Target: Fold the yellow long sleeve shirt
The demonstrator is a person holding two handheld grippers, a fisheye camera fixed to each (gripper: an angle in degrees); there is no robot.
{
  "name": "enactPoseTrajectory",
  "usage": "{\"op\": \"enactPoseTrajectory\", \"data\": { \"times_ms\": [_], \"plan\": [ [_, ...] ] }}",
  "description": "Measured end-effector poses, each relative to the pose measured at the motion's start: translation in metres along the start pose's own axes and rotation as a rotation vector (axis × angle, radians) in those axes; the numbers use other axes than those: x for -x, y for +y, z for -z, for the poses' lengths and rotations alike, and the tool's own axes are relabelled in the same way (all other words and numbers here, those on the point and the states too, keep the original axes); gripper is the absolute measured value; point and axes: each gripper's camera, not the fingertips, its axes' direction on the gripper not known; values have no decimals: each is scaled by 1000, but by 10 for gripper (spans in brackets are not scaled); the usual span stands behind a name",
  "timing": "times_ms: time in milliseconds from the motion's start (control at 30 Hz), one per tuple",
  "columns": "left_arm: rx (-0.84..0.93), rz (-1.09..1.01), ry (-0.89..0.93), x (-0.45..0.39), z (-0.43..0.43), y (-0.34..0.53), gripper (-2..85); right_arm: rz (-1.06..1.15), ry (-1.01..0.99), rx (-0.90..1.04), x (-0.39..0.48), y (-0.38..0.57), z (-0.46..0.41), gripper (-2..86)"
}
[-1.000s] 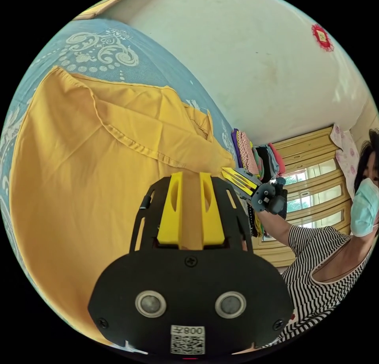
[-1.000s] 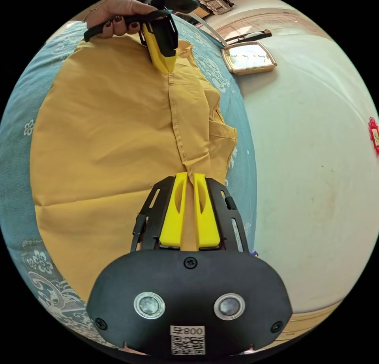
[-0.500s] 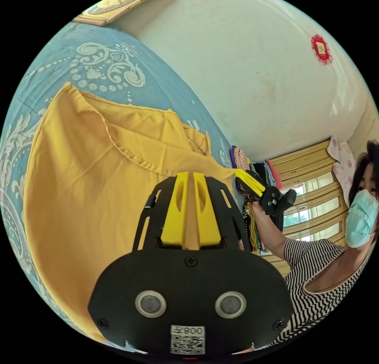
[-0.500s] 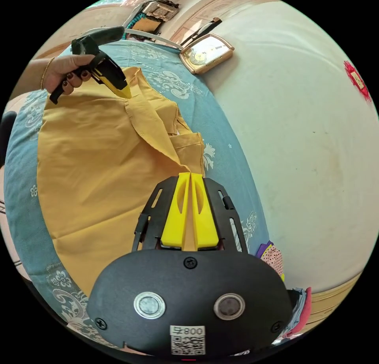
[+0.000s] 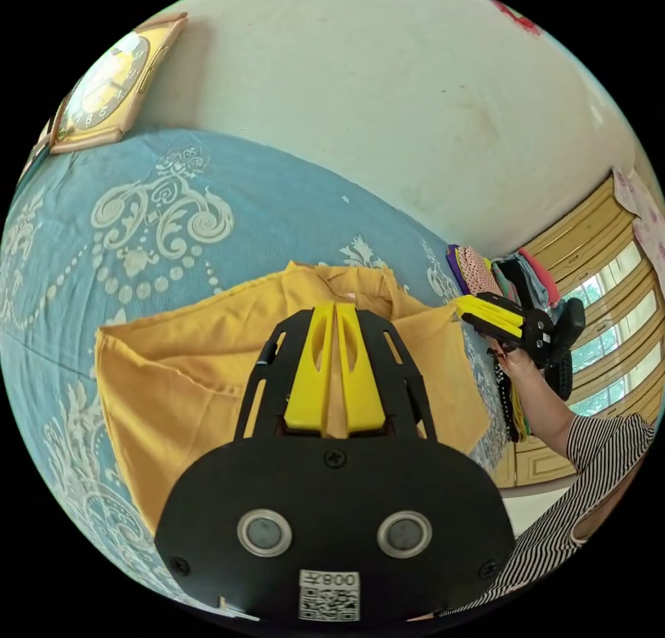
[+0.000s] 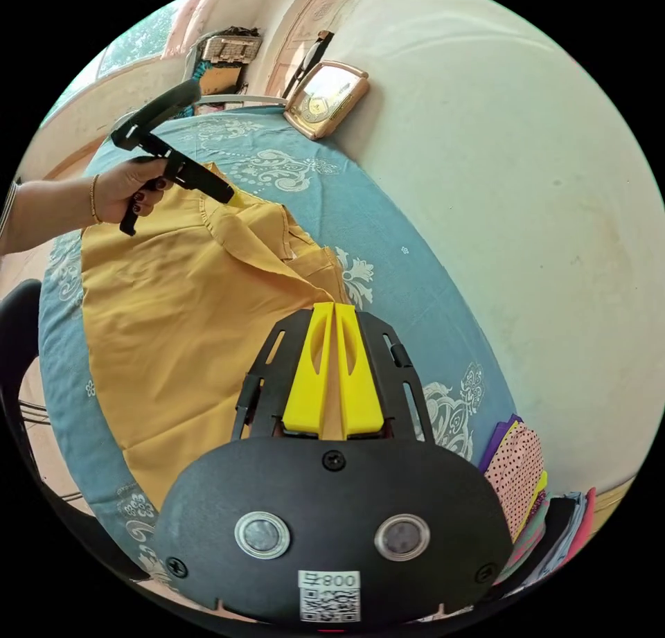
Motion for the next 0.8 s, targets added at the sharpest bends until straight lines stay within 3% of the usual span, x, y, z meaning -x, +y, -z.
{"op": "enactPoseTrajectory", "data": {
  "times_ms": [200, 400, 800],
  "plan": [
    [8, -127, 47, -42, 6, -27, 4, -142, -169, 72, -51, 3, -56, -1],
    [284, -315, -96, -90, -19, 28, 3, -256, -309, 99, -87, 13, -98, -1],
    [107, -309, -347, -100, 21, -43, 2, -336, -386, 116, -108, 46, -149, 8]
  ]
}}
